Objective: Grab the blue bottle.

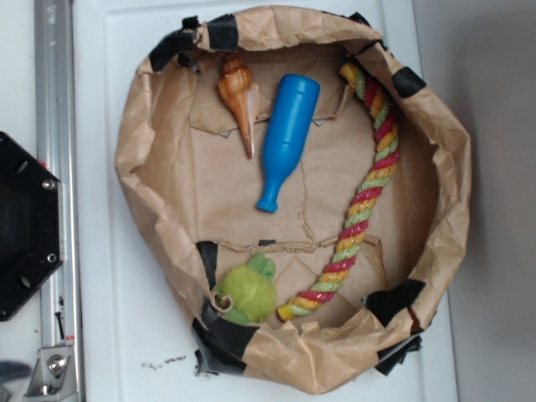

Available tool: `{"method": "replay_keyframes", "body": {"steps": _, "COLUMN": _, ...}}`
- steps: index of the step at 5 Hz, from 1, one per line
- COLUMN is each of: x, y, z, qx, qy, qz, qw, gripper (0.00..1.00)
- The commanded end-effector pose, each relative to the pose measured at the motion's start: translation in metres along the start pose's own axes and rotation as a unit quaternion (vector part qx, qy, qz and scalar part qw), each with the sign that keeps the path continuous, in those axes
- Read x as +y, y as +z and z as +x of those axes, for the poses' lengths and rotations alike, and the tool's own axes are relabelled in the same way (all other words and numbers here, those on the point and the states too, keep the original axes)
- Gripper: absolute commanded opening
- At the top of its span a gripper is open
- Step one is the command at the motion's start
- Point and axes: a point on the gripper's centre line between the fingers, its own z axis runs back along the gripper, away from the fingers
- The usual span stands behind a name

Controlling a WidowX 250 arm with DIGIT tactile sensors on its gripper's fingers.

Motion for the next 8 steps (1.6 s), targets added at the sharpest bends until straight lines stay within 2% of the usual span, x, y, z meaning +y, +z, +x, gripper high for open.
{"method": "replay_keyframes", "body": {"steps": 1, "x": 0.000, "y": 0.000, "z": 0.000, "qx": 0.000, "qy": 0.000, "qz": 0.000, "qw": 1.000, "gripper": 1.00}}
{"method": "replay_keyframes", "body": {"steps": 2, "x": 0.050, "y": -0.054, "z": 0.044, "qx": -0.028, "qy": 0.096, "qz": 0.121, "qw": 0.988, "gripper": 1.00}}
{"method": "replay_keyframes", "body": {"steps": 3, "x": 0.064, "y": -0.091, "z": 0.075, "qx": -0.042, "qy": 0.208, "qz": 0.145, "qw": 0.966, "gripper": 1.00}}
{"method": "replay_keyframes", "body": {"steps": 4, "x": 0.070, "y": -0.110, "z": 0.108, "qx": -0.065, "qy": 0.299, "qz": 0.114, "qw": 0.945, "gripper": 1.00}}
{"method": "replay_keyframes", "body": {"steps": 5, "x": 0.062, "y": -0.146, "z": 0.137, "qx": -0.104, "qy": 0.336, "qz": 0.060, "qw": 0.934, "gripper": 1.00}}
{"method": "replay_keyframes", "body": {"steps": 6, "x": 0.050, "y": -0.182, "z": 0.147, "qx": -0.094, "qy": 0.317, "qz": 0.033, "qw": 0.943, "gripper": 1.00}}
{"method": "replay_keyframes", "body": {"steps": 7, "x": 0.049, "y": -0.205, "z": 0.151, "qx": -0.082, "qy": 0.307, "qz": 0.023, "qw": 0.948, "gripper": 1.00}}
{"method": "replay_keyframes", "body": {"steps": 8, "x": 0.045, "y": -0.221, "z": 0.136, "qx": -0.029, "qy": 0.336, "qz": -0.028, "qw": 0.941, "gripper": 1.00}}
